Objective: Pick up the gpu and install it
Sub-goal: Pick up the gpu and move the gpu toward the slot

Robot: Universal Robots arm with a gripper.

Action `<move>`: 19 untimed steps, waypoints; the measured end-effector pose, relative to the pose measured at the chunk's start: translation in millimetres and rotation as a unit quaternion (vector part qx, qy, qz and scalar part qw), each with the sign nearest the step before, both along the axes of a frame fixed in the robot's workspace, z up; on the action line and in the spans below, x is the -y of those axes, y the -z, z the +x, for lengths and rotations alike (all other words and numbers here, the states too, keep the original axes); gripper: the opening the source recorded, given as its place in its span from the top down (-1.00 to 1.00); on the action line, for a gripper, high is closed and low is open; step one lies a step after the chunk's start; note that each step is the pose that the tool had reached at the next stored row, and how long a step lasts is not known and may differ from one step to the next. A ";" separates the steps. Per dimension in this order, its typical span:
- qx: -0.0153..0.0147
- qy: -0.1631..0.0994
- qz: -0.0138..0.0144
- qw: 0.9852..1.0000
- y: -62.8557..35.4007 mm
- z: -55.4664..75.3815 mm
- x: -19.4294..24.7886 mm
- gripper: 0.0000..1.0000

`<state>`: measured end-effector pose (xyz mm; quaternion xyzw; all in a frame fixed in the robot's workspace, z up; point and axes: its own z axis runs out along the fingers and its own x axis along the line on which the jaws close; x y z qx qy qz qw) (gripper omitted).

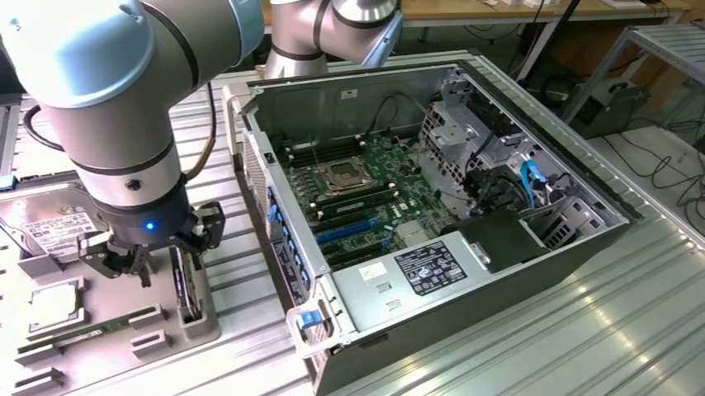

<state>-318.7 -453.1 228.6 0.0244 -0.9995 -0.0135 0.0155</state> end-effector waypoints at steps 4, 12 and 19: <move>0.000 0.000 0.000 1.000 2.5 2.6 0.0 -0.27; 0.000 0.000 0.000 1.000 5.1 5.8 0.0 -0.09; 0.000 0.001 0.000 1.000 6.3 6.2 0.0 0.21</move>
